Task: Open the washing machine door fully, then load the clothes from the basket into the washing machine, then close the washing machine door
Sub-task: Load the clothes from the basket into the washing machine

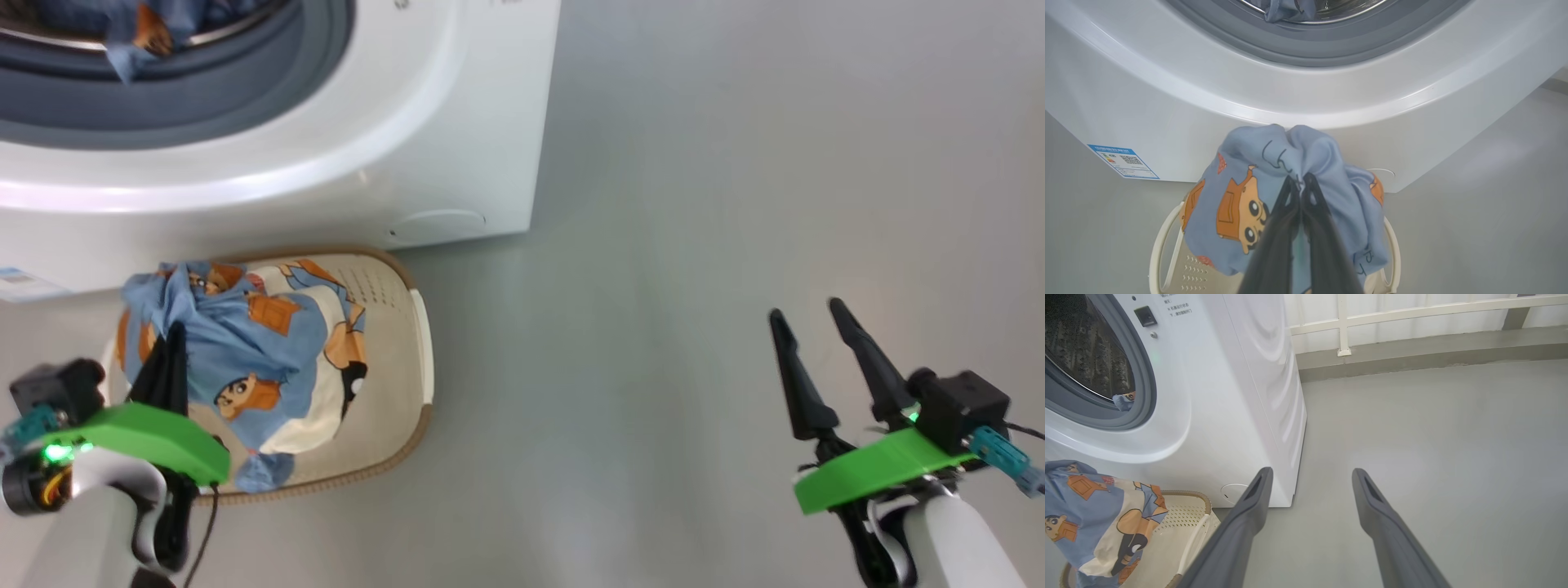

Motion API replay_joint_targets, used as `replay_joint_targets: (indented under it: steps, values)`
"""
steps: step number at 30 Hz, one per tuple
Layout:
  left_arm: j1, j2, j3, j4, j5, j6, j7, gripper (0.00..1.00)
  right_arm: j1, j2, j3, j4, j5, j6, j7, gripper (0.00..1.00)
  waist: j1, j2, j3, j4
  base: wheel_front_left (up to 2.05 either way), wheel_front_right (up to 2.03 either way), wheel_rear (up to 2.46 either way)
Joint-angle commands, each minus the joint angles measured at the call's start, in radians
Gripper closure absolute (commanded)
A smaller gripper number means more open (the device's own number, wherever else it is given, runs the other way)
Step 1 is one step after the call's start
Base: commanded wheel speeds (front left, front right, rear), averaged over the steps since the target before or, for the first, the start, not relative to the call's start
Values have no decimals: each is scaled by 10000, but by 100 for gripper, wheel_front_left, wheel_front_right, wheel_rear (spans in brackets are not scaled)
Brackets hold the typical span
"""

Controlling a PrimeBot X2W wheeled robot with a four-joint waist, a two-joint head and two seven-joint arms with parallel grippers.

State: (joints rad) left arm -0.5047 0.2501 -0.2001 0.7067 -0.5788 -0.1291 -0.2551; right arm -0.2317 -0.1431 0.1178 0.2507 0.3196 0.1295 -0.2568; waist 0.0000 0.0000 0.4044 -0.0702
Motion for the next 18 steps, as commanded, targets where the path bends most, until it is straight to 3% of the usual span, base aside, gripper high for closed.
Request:
replay_joint_targets:
  steps: [1, 18]
  values:
    - [305, 294, 505, -397, 191, -15, -66, 100, 281, -124, 100, -180, 79, 12, -49, 0, 0, 0, -534, 163, 0, 0, 0]
    - [2456, -427, 1808, -2959, 1681, -15, -66, 100, 1515, -334, -510, -135, 200, 12, -49, 0, 0, 0, -1948, 610, 0, 0, 0]
